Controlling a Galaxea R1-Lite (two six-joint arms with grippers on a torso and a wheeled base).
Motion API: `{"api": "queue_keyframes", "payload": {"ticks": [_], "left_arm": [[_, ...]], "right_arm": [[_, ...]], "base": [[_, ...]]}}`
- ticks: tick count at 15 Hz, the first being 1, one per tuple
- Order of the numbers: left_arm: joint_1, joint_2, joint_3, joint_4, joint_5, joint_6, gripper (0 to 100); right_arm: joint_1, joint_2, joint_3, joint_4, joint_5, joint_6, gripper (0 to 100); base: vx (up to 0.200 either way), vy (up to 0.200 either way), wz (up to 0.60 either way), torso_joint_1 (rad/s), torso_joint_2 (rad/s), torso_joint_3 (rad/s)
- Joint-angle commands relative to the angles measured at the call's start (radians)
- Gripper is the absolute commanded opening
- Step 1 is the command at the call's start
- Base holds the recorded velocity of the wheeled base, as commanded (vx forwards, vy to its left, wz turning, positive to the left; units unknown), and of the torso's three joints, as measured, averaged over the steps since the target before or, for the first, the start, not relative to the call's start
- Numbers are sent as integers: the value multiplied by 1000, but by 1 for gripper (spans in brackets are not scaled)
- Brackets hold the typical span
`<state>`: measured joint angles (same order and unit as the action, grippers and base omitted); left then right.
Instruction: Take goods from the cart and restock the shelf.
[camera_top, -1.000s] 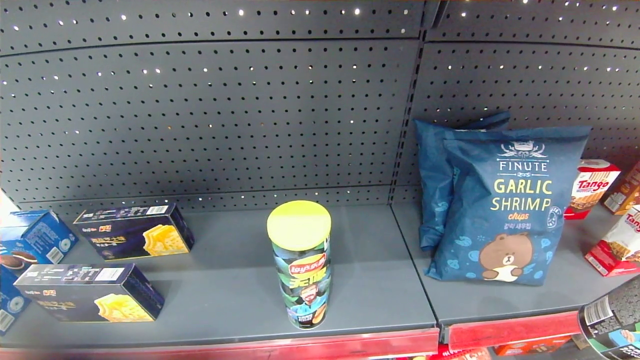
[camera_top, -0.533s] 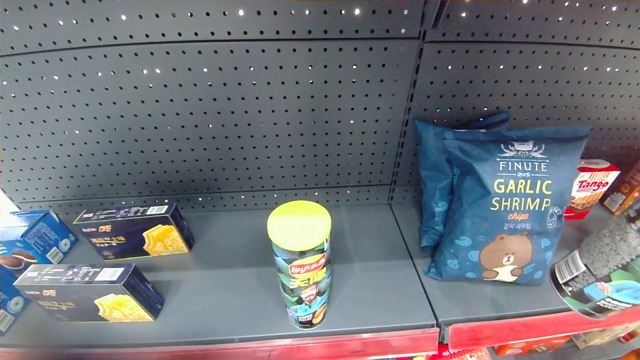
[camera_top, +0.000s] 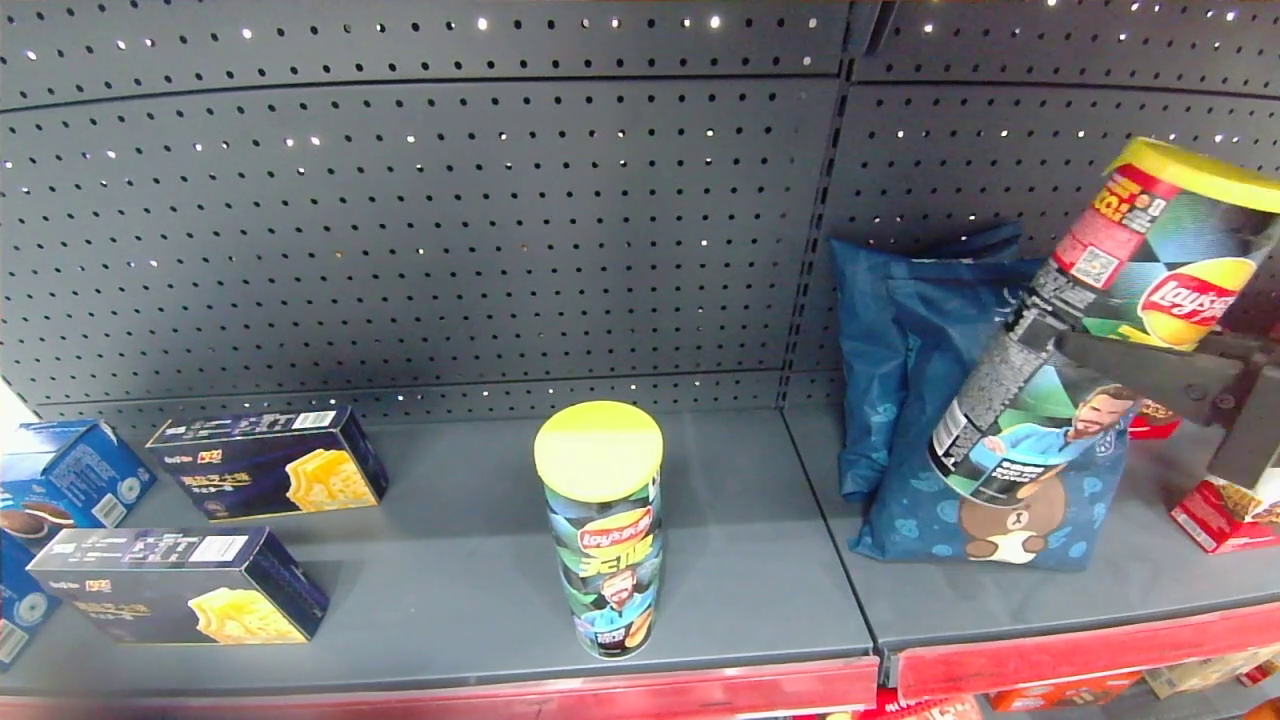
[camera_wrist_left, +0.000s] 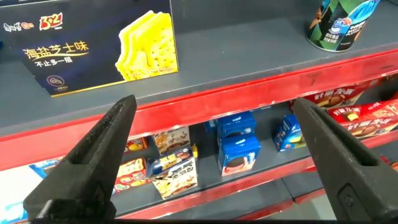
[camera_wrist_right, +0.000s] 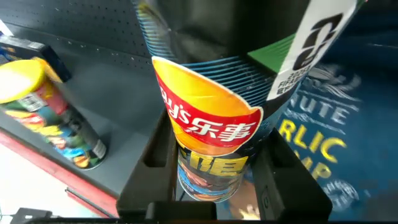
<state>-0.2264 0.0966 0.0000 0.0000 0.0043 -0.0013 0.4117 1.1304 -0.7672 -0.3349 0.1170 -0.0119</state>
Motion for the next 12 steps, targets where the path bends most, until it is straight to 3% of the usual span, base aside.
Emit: {"api": "queue_keyframes", "payload": {"ticks": [1, 5, 8, 12], "left_arm": [[-1, 5, 0, 0, 0, 0, 100], [-1, 3, 0, 0, 0, 0, 100], [1, 3, 0, 0, 0, 0, 100], [-1, 5, 0, 0, 0, 0, 100]], "right_arm": [[9, 80, -37, 4, -4, -2, 0], [45, 118, -55, -3, -16, -16, 0], [75, 154, -99, -6, -20, -13, 0], [99, 229, -127, -56, -22, -10, 0]], "base": [[0, 0, 0, 0, 0, 0], [0, 0, 0, 0, 0, 0], [0, 0, 600, -1, 2, 1], [0, 0, 0, 0, 0, 0]]}}
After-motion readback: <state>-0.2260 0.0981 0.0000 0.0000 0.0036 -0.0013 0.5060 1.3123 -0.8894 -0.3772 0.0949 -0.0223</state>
